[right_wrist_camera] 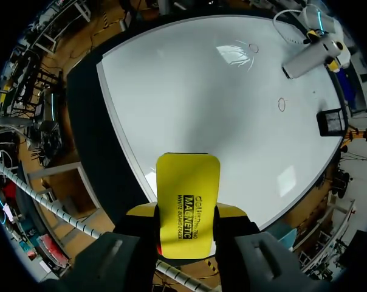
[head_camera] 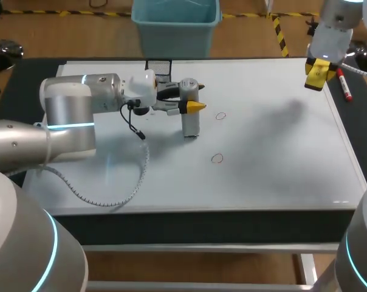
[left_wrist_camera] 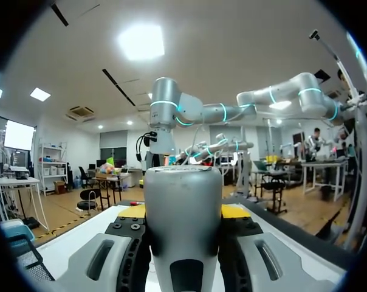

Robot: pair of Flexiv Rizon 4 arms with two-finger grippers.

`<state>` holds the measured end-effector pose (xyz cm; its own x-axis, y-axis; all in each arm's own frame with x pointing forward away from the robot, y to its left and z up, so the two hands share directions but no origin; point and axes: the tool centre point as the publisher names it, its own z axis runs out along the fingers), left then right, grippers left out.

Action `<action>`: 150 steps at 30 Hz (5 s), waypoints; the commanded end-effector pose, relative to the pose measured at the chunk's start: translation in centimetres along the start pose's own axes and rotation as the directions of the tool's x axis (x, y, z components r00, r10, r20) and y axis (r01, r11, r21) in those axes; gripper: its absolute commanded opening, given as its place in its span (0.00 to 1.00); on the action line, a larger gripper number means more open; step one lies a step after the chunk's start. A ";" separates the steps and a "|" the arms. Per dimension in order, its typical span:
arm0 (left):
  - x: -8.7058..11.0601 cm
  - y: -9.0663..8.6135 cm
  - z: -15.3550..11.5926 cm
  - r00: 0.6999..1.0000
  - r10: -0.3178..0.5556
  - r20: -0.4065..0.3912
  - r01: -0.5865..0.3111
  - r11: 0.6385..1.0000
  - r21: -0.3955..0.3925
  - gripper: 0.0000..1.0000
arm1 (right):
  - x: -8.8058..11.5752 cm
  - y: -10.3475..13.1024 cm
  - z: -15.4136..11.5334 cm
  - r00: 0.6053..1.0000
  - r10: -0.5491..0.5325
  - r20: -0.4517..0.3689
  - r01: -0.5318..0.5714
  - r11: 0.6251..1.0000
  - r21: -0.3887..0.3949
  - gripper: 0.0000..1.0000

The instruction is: Pick up the inspection probe, press it on each red-marked spot on the whiteboard one by one, put down the probe, pick up the eraser, and wipe off all the red marks.

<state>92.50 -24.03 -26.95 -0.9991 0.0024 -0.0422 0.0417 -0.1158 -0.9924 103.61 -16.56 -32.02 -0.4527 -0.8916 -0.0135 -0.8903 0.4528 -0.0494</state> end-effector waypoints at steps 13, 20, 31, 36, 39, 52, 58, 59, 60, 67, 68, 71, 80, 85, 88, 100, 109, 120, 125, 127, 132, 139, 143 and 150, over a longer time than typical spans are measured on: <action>0.3 -3.6 -3.6 0.999 0.025 0.036 -0.024 0.999 -0.034 0.00 | 0.1 0.0 -0.1 1.000 -0.002 -0.002 0.002 1.000 0.002 0.00; 0.3 -5.1 -7.3 0.995 0.047 0.084 -0.042 0.998 -0.053 0.00 | 0.1 0.0 -0.1 1.000 -0.002 -0.002 0.002 1.000 0.002 0.00; 0.1 -6.4 -13.3 0.988 0.054 0.143 -0.044 0.996 -0.072 0.00 | 0.1 0.0 -0.1 1.000 -0.002 -0.002 0.002 1.000 0.002 0.00; -0.2 -6.2 -15.9 0.987 0.045 0.157 -0.035 0.997 -0.068 0.00 | 0.1 0.0 -0.1 1.000 -0.002 -0.002 0.002 1.000 0.002 0.00; -0.4 -5.9 -17.5 0.982 0.046 0.182 -0.034 0.997 -0.067 0.00 | 0.1 0.0 -0.1 1.000 -0.002 -0.002 0.002 1.000 0.002 0.00; -1.5 -5.9 -21.3 0.981 0.066 0.185 -0.057 0.997 -0.053 0.00 | 0.1 0.0 -0.1 1.000 -0.002 -0.002 0.002 1.000 0.002 0.00; -1.7 -6.1 -22.6 0.977 0.058 0.207 -0.048 0.997 -0.054 0.00 | 0.1 0.0 -0.1 1.000 -0.002 -0.002 0.002 1.000 0.002 0.00; -1.6 -6.1 -22.6 0.975 0.055 0.215 -0.043 0.997 -0.057 0.00 | 0.1 0.0 -0.1 1.000 -0.002 -0.002 0.002 1.000 0.002 0.00; -1.6 -6.2 -22.7 0.974 0.053 0.222 -0.041 0.997 -0.060 0.00 | 0.1 0.0 -0.1 1.000 -0.002 -0.002 0.002 1.000 0.002 0.00; -1.6 -6.2 -22.7 0.974 0.053 0.222 -0.041 0.997 -0.060 0.00 | -1.6 2.2 -1.1 0.996 -0.087 0.009 0.086 0.996 0.024 0.00; -1.6 -6.2 -22.7 0.974 0.053 0.222 -0.041 0.997 -0.060 0.00 | -2.4 3.5 -1.5 0.991 -0.131 0.004 0.131 0.991 0.034 0.00; -1.6 -6.2 -22.7 0.974 0.053 0.222 -0.041 0.997 -0.060 0.00 | -4.5 6.8 -2.3 0.975 -0.223 0.018 0.222 0.974 0.056 0.00; -1.6 -6.2 -22.7 0.974 0.053 0.222 -0.041 0.997 -0.060 0.00 | -9.0 15.5 -3.2 0.913 -0.408 0.022 0.406 0.911 0.068 0.00; -1.6 -6.2 -22.7 0.974 0.053 0.222 -0.041 0.997 -0.060 0.00 | -11.4 19.7 -3.0 0.882 -0.468 0.054 0.464 0.883 0.064 0.00; -1.6 -6.2 -22.7 0.974 0.053 0.222 -0.041 0.997 -0.060 0.00 | -13.2 23.1 -2.9 0.851 -0.522 0.053 0.518 0.852 0.070 0.00; -1.6 -6.2 -22.7 0.974 0.053 0.222 -0.041 0.997 -0.060 0.00 | -20.3 30.8 0.9 0.756 -0.652 0.059 0.652 0.758 0.019 0.00; -1.6 -6.2 -22.7 0.974 0.053 0.222 -0.041 0.997 -0.060 0.00 | -25.6 32.7 3.7 0.699 -0.712 0.058 0.714 0.700 -0.019 0.00; -1.6 -6.2 -22.7 0.974 0.053 0.222 -0.041 0.997 -0.060 0.00 | -28.7 33.7 5.4 0.676 -0.735 0.051 0.737 0.675 -0.032 0.00; -1.6 -6.2 -22.7 0.974 0.053 0.222 -0.041 0.997 -0.060 0.00 | -28.6 32.6 6.2 0.674 -0.737 0.043 0.739 0.674 -0.024 0.00; -1.6 -6.2 -22.7 0.974 0.053 0.222 -0.041 0.997 -0.060 0.00 | -28.5 32.1 6.5 0.675 -0.736 0.042 0.737 0.675 -0.020 0.00; -1.6 -6.2 -22.7 0.974 0.053 0.222 -0.041 0.997 -0.060 0.00 | -28.4 31.3 6.9 0.679 -0.732 0.052 0.733 0.680 -0.010 0.00; -1.6 -6.2 -22.7 0.974 0.053 0.222 -0.041 0.997 -0.060 0.00 | -27.8 30.9 7.9 0.672 -0.739 0.057 0.740 0.672 -0.003 0.00; -1.6 -6.2 -22.7 0.974 0.053 0.222 -0.041 0.997 -0.060 0.00 | -27.6 30.7 8.5 0.673 -0.738 0.055 0.739 0.673 -0.009 0.00; -1.6 -6.2 -22.7 0.974 0.053 0.222 -0.041 0.997 -0.060 0.00 | -27.3 30.4 9.3 0.673 -0.738 0.053 0.739 0.673 -0.015 0.00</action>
<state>94.08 -0.72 -23.55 -0.9725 -0.2229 -0.0678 0.0828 -0.0583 -0.9949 89.14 21.55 -42.18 0.3510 -0.9360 -0.0253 -0.9362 -0.3503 -0.0277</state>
